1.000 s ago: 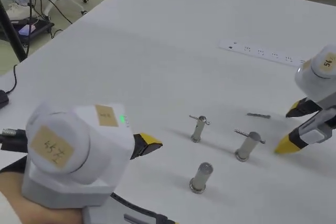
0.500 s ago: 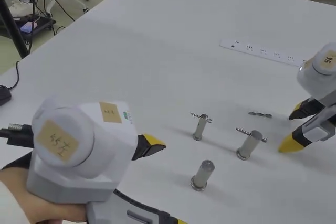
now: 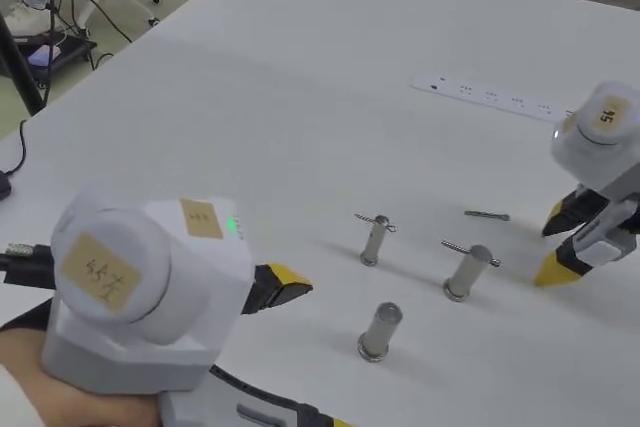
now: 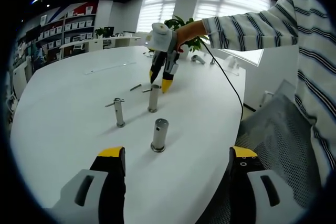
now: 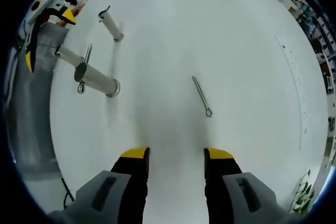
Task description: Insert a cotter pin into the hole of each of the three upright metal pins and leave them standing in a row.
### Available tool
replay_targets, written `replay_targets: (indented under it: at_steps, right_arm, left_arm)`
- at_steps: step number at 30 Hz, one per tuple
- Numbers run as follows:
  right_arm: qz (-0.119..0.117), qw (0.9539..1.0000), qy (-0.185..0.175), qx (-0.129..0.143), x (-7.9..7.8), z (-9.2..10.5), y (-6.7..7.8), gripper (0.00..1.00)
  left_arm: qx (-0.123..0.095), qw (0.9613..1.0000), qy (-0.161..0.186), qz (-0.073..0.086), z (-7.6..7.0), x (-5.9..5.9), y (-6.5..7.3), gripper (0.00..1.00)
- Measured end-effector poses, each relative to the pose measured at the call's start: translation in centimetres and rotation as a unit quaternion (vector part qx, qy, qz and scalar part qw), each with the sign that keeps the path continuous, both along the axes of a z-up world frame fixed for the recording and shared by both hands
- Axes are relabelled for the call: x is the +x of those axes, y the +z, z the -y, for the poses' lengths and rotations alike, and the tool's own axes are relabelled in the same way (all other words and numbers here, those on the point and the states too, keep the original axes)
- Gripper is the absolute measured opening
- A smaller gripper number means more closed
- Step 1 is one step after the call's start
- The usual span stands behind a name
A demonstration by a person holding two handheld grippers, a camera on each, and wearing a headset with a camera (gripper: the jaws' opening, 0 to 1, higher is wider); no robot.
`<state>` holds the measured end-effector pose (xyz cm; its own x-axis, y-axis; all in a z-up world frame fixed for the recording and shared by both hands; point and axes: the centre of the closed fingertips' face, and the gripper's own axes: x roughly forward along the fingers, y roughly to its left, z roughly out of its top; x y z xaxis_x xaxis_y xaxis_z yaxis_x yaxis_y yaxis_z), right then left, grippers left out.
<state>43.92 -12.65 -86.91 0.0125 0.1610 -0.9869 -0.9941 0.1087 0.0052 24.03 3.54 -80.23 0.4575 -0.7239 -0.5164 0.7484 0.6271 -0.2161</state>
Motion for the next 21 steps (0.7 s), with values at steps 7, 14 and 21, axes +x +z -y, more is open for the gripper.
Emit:
replay_targets:
  at_steps: [7,14,21]
  right_arm:
    - [0.001,0.9996,0.024,-0.013,-0.4,0.3,0.0,0.28]
    - [0.006,0.9997,0.016,-0.018,0.3,0.5,0.0,0.13]
    - [0.02,0.9994,-0.004,-0.027,1.0,0.4,0.0,0.02]
  left_arm:
    - [0.0,0.9999,-0.01,-0.004,0.3,-0.1,-0.3,0.8]
    - [0.002,0.9998,-0.018,-0.006,0.6,-0.2,-0.3,0.79]
    - [0.004,0.9999,-0.014,-0.006,0.3,0.1,-0.4,0.78]
